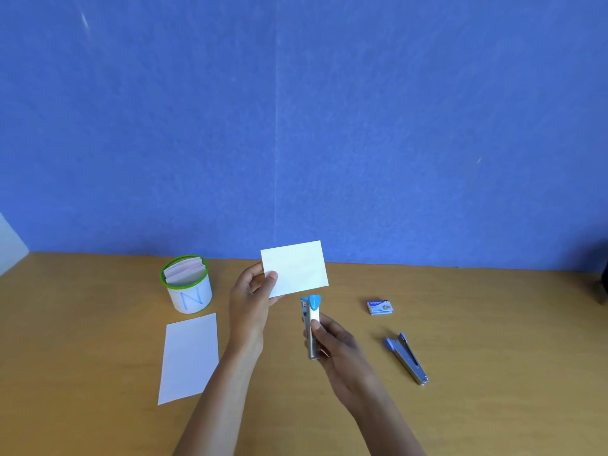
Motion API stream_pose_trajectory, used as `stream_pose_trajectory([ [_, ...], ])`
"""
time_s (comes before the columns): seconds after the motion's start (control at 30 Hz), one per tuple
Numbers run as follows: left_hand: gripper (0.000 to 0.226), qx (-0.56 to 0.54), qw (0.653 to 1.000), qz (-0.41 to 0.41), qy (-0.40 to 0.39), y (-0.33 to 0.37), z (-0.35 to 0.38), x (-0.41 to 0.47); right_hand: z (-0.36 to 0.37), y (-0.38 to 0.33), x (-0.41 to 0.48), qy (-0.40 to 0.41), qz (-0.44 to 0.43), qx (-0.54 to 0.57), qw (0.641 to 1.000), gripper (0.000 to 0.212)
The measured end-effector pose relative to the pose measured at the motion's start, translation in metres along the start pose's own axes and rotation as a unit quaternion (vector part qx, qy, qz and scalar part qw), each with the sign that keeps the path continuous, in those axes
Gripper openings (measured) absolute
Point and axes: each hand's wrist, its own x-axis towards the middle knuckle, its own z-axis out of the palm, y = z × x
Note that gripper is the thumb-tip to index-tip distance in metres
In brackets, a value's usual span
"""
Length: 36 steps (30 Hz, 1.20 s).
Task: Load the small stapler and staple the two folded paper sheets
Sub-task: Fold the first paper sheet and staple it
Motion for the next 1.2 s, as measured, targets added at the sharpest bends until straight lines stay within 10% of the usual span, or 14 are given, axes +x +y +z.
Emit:
stream_pose_trajectory([
  [0.83, 0.019, 0.090, 0.987, 0.070, -0.114, 0.008, 0.005, -0.019, 0.027, -0.038, 0.006, 0.031, -0.040, 0.154, 0.987, 0.027],
  [1.2, 0.016, 0.059, 0.986, 0.073, -0.134, 0.014, 0.007, -0.023, 0.034, -0.036, 0.002, 0.096, -0.125, 0.021, 0.987, 0.036],
])
